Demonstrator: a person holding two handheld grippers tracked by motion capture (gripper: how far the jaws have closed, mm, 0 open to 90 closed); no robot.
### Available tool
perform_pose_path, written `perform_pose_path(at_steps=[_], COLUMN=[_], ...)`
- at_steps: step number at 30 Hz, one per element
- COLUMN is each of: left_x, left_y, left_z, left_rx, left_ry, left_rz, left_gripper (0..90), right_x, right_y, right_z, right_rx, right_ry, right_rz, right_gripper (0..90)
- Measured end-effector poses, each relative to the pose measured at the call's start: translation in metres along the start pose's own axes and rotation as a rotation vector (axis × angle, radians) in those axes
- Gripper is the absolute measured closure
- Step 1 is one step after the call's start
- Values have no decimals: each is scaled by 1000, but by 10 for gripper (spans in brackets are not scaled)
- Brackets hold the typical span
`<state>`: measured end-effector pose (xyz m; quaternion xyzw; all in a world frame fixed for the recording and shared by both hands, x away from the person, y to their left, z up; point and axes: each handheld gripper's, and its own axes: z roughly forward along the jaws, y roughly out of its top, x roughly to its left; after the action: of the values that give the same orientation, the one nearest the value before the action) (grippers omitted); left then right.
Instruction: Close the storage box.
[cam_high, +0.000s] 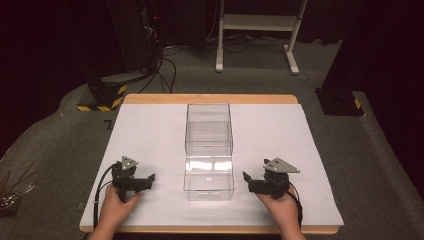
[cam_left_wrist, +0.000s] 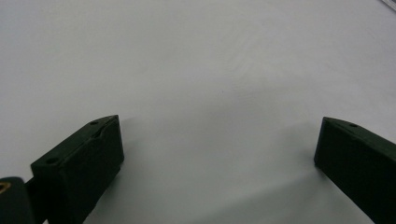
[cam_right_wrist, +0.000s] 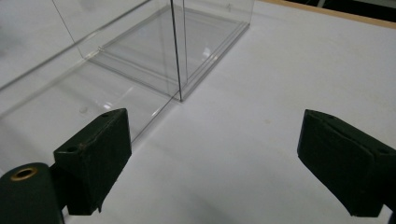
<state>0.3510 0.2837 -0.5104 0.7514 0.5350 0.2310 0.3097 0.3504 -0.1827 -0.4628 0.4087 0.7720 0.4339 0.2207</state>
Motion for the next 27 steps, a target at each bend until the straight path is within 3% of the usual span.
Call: perform_pose_path(at_steps=[12, 27], left_x=[0, 0], left_y=[0, 0], left_z=[0, 0], left_rx=[0, 0], left_ry=[0, -1], left_rz=[0, -1], left_gripper=[16, 16], right_x=[1, 16], right_y=[7, 20], right_z=[-12, -31], right_rx=[-56, -130], right_ry=[19, 63], right_rz=[-3, -24], right_gripper=[100, 100])
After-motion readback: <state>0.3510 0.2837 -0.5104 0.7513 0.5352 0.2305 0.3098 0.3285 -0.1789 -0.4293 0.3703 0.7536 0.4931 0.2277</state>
